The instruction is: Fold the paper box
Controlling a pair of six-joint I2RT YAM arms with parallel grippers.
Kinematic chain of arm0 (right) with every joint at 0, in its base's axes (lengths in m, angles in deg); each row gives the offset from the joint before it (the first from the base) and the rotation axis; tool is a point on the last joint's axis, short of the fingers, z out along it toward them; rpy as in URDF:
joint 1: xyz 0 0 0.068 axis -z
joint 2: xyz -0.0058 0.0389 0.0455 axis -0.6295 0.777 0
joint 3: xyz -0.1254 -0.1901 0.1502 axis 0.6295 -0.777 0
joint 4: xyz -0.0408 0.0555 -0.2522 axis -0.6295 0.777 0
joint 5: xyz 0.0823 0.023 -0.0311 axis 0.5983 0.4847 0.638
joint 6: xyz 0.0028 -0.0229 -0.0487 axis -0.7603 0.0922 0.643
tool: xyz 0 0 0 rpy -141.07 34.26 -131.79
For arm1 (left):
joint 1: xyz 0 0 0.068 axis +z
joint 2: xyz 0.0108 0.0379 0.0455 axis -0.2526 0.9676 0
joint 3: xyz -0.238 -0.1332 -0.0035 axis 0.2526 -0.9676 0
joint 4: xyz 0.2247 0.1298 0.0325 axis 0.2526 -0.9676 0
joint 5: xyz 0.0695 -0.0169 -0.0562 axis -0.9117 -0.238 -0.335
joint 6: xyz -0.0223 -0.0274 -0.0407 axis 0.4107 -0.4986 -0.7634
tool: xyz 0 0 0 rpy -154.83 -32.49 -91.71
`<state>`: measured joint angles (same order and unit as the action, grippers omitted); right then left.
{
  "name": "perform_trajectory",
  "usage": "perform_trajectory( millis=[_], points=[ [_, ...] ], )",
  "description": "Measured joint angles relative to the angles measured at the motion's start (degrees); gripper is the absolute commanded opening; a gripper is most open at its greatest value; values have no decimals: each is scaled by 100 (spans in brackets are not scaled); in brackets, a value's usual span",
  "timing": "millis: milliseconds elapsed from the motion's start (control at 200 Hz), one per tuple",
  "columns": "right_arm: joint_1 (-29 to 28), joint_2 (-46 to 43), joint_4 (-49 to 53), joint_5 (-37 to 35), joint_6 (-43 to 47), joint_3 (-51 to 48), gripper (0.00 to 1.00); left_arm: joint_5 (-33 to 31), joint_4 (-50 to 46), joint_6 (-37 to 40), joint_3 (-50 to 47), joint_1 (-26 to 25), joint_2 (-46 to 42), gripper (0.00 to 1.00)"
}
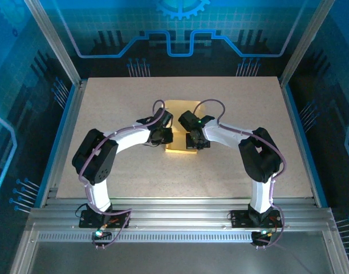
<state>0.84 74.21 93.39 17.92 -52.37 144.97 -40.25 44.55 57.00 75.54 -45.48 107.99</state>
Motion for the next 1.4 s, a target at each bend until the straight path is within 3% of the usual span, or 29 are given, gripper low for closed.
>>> perform_trajectory(
  millis=[495, 645, 695, 750, 945, 1191, 1396],
  points=[
    [76, 0, 15, 90, -22, 0, 0, 127, 411, -249, -184, -11, 61, 20],
    [81, 0, 11, 92, -22, 0, 0, 122, 492, -258, -258, -7, 28, 13],
    [85, 0, 9, 94, -22, 0, 0, 116, 490, -256, -262, -2, 17, 16],
    [85, 0, 9, 96, -22, 0, 0, 142, 518, -278, -273, -2, 13, 29],
    [103, 4, 2, 96, -22, 0, 0, 249, 601, -299, -424, 31, 214, 28],
    [118, 4, -24, 98, -22, 0, 0, 162, 481, -214, -393, 44, 195, 0],
    [122, 17, -17, 94, -20, 20, 0, 42, 170, -197, -177, 13, 271, 0]
  ],
)
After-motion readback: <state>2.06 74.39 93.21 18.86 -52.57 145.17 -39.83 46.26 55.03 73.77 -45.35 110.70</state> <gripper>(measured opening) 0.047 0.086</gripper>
